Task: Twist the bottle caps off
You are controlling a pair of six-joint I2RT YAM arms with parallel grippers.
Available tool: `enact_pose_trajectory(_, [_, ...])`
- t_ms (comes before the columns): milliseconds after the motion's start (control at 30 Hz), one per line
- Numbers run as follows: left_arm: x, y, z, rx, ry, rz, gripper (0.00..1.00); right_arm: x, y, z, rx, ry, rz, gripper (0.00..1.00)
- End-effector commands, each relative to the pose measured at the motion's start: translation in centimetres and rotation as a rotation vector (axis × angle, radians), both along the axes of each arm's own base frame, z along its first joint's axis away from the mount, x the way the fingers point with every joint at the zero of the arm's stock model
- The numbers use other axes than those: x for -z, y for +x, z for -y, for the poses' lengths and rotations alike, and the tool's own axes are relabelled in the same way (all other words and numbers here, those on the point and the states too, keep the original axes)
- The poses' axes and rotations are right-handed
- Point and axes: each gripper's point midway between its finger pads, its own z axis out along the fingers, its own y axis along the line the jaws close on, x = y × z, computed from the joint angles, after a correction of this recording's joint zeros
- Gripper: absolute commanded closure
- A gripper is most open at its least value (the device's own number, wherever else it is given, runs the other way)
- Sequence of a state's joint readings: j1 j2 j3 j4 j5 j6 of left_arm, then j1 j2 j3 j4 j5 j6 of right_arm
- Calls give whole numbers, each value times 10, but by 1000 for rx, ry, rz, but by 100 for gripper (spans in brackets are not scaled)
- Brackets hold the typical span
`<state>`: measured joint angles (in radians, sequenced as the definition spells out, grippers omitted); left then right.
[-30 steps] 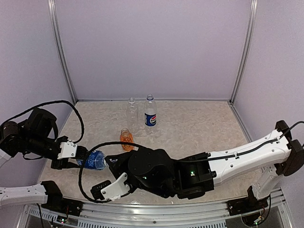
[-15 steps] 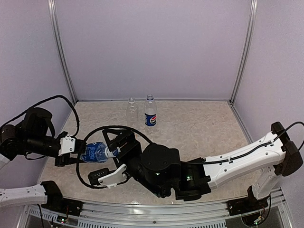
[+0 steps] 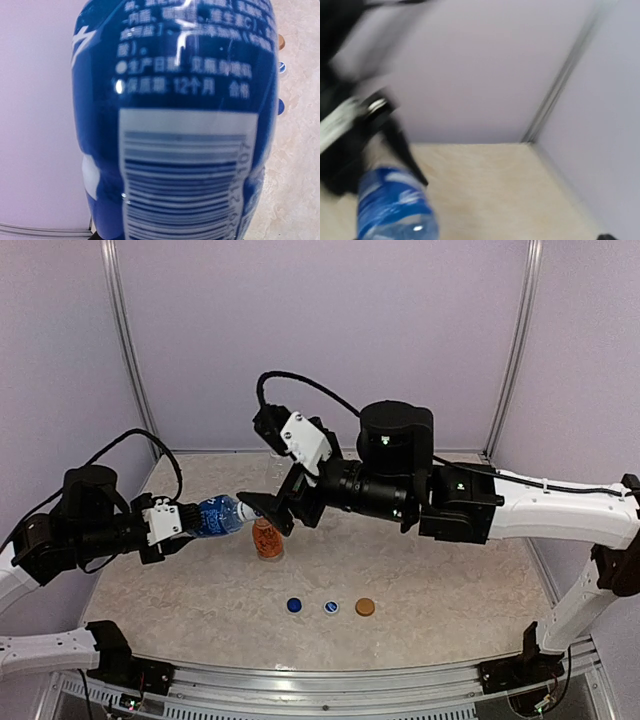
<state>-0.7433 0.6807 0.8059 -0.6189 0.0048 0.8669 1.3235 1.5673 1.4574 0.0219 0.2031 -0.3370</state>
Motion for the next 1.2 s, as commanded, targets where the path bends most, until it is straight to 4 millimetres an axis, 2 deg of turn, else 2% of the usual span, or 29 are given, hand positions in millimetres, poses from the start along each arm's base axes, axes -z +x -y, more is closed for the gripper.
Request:
enact_pose_trajectory(0, [-18,19,0,-53,-15,118,72,3,22,4,-61,233,-689,1])
enact_pose_trajectory(67, [-18,20,0,-56,-11,122,72,11,36,7,3,257,-809,1])
enact_pose_trajectory(167, [-18,21,-1,-62,-3,127,72,23,39,5,38,246,-917,3])
enact_pose_trajectory(333, [-16,22,-1,-61,8,131,72,37,30,-7,1,190,-1008,18])
enact_pose_trajectory(500, [-18,22,-1,-61,7,136,72,47,24,-15,-27,156,-1053,44])
enact_pose_trajectory(633, [-18,22,-2,-59,12,141,72,55,19,-21,-55,127,-1082,50])
enact_pose_trajectory(733, [-18,21,-1,-55,10,140,72,57,18,-23,-62,119,-1088,69])
enact_pose_trajectory(833, [-17,21,-2,-54,12,136,72,55,19,-23,-64,124,-1076,95])
enact_pose_trajectory(867, [-17,20,-2,-53,11,135,72,54,19,-22,-64,122,-1069,100])
enact_pose_trajectory(900, [-16,19,-2,-50,12,130,72,54,18,-23,-71,115,-1058,100])
enact_pose_trajectory(967, [-14,14,-1,-32,12,105,73,52,13,-24,-100,81,-1002,100])
enact_pose_trajectory(1033, [-8,3,0,7,15,48,74,55,-2,-28,-133,-31,-826,100])
enact_pose_trajectory(1067, [-3,-10,3,55,14,-10,75,50,-7,-30,-120,-78,-691,100])
enact_pose_trajectory(1167, [9,-40,3,143,24,-157,76,66,-47,-34,-145,-306,-255,100])
